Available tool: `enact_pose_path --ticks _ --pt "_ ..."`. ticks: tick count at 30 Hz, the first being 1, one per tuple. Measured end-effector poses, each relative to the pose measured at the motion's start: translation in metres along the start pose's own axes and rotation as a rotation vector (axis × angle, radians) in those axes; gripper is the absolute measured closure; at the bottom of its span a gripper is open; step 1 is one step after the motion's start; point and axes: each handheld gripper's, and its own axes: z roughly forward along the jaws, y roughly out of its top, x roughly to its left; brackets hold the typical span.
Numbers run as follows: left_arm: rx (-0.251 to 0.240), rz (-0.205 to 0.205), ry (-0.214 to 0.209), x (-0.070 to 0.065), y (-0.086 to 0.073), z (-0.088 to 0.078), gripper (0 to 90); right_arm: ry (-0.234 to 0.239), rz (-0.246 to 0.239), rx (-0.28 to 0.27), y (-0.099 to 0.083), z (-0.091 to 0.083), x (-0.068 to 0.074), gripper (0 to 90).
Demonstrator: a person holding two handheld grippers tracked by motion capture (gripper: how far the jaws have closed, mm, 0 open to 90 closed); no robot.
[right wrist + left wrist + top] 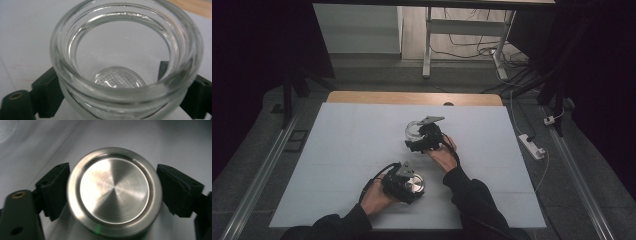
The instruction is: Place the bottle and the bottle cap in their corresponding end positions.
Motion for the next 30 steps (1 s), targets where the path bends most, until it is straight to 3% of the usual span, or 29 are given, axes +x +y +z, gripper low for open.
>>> enact_pose_path --ticks 8,12,22,30 --pt "0.003 -0.025 -0.017 0.003 0.000 -0.003 8.4 0.000 -0.024 -0.006 0.003 -0.008 0.003 2.7" --pt "-0.026 -0.046 -0.042 0.004 0.000 -0.007 6.7 0.005 -0.039 -0.005 0.002 -0.013 0.002 1.1" --pt "-0.065 -0.066 -0.057 0.005 -0.001 -0.016 4.5 0.027 -0.017 -0.018 0.000 -0.025 -0.003 1.1" --pt "-0.094 -0.077 -0.074 0.005 -0.005 -0.027 2.8 0.017 -0.045 -0.010 0.000 -0.032 0.001 0.8"
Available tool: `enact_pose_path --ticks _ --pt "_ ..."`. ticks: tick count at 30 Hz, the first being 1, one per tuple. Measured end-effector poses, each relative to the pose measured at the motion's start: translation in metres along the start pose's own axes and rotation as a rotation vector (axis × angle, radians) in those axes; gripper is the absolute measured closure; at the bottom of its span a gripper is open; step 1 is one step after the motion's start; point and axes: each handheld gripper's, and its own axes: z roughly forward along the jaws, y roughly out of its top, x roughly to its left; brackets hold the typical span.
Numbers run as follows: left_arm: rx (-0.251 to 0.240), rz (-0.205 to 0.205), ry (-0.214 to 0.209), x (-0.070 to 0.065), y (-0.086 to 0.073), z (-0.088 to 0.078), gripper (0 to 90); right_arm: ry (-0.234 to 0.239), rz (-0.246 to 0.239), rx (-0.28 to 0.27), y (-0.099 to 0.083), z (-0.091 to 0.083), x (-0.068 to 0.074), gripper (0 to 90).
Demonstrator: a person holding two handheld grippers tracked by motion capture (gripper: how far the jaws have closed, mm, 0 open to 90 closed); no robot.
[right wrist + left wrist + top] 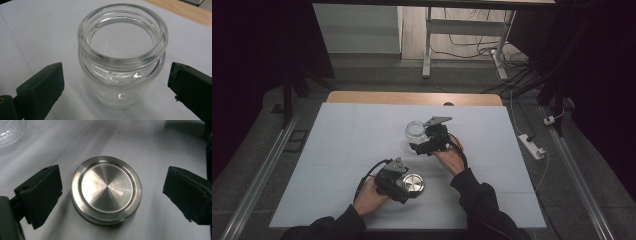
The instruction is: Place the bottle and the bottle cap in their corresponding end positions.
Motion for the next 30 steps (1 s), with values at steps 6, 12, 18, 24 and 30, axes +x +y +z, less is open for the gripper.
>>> enact_pose_path --ticks 6,12,18,24,30 --pt "-0.016 -0.014 -0.022 0.001 -0.002 -0.009 1.0 0.004 0.001 0.001 -0.002 -0.008 0.002 0.6" --pt "-0.034 -0.027 -0.039 0.003 -0.004 -0.017 0.0 0.006 0.027 0.007 -0.002 -0.013 0.004 0.7" --pt "-0.039 -0.017 -0.034 0.002 -0.004 -0.028 0.0 -0.005 0.026 -0.002 -0.003 -0.021 0.007 0.7" --pt "-0.056 -0.021 -0.030 0.003 -0.004 -0.038 0.0 -0.009 0.011 0.008 -0.005 -0.029 0.013 0.6" --pt "-0.065 -0.032 -0.042 0.005 -0.006 -0.046 0.0 -0.001 -0.003 0.003 -0.006 -0.035 0.020 0.7"
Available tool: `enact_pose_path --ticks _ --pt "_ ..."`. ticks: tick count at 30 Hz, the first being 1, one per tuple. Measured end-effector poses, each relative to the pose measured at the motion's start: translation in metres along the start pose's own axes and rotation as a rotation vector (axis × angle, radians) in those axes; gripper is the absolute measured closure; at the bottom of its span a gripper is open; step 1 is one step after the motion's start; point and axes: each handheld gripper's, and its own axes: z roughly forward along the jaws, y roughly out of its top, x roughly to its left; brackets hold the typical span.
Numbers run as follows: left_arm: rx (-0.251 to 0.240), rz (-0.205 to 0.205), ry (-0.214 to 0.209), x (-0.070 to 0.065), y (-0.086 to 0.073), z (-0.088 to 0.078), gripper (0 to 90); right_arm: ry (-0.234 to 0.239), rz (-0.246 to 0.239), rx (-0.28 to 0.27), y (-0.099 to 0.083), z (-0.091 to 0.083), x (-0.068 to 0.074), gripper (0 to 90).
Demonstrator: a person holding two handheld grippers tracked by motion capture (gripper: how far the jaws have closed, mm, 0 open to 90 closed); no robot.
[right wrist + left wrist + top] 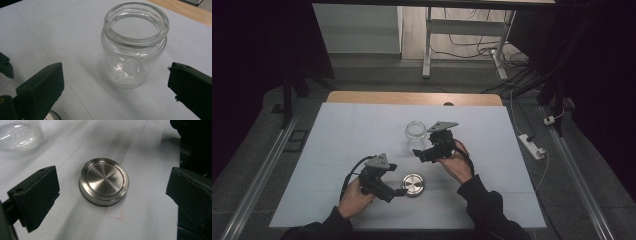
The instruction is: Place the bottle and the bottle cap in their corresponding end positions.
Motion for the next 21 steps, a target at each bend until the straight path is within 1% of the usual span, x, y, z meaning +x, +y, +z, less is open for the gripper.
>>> enact_pose_path --ticks 7,10,17,19,21 --pt "-0.018 -0.021 -0.026 0.002 -0.004 -0.009 0.0 0.023 0.003 -0.020 -0.003 -0.008 0.005 0.4" --pt "-0.023 -0.026 -0.027 0.003 -0.005 -0.013 0.0 0.029 0.001 -0.024 -0.005 -0.011 0.006 0.4" --pt "-0.036 -0.020 0.000 0.001 -0.009 -0.023 0.0 0.037 -0.019 -0.031 -0.010 -0.019 0.014 0.4" --pt "-0.032 -0.006 0.003 0.000 -0.010 -0.026 0.0 0.039 -0.025 -0.032 -0.011 -0.021 0.017 0.4" --pt "-0.037 0.006 0.024 -0.001 -0.010 -0.028 0.0 0.039 -0.031 -0.030 -0.013 -0.023 0.019 0.4"
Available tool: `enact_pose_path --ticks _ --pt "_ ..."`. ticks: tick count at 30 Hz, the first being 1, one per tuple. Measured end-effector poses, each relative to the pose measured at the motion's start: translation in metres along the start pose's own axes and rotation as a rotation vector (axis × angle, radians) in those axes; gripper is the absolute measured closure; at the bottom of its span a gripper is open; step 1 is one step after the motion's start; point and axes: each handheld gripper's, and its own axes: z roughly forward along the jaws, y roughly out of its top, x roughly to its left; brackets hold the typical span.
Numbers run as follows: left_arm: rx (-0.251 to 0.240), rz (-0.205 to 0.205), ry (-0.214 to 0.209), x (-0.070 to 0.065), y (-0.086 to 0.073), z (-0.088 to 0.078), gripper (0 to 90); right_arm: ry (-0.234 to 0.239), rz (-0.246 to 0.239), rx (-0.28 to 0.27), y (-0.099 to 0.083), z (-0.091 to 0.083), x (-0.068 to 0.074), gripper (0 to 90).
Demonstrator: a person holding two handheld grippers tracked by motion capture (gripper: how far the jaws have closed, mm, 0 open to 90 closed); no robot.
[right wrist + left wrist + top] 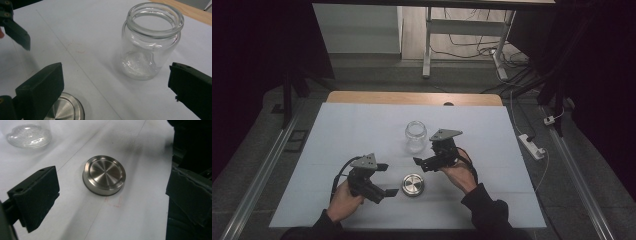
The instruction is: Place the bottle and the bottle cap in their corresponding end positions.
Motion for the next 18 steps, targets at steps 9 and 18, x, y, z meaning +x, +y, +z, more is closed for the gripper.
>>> enact_pose_path --ticks 9,18 --pt "-0.001 0.004 0.038 -0.002 -0.006 -0.010 0.0 0.001 0.002 -0.010 -0.008 -0.010 0.006 0.4" --pt "0.007 0.001 0.064 -0.007 -0.014 -0.021 0.0 0.005 -0.016 -0.031 -0.014 -0.024 0.014 0.0"
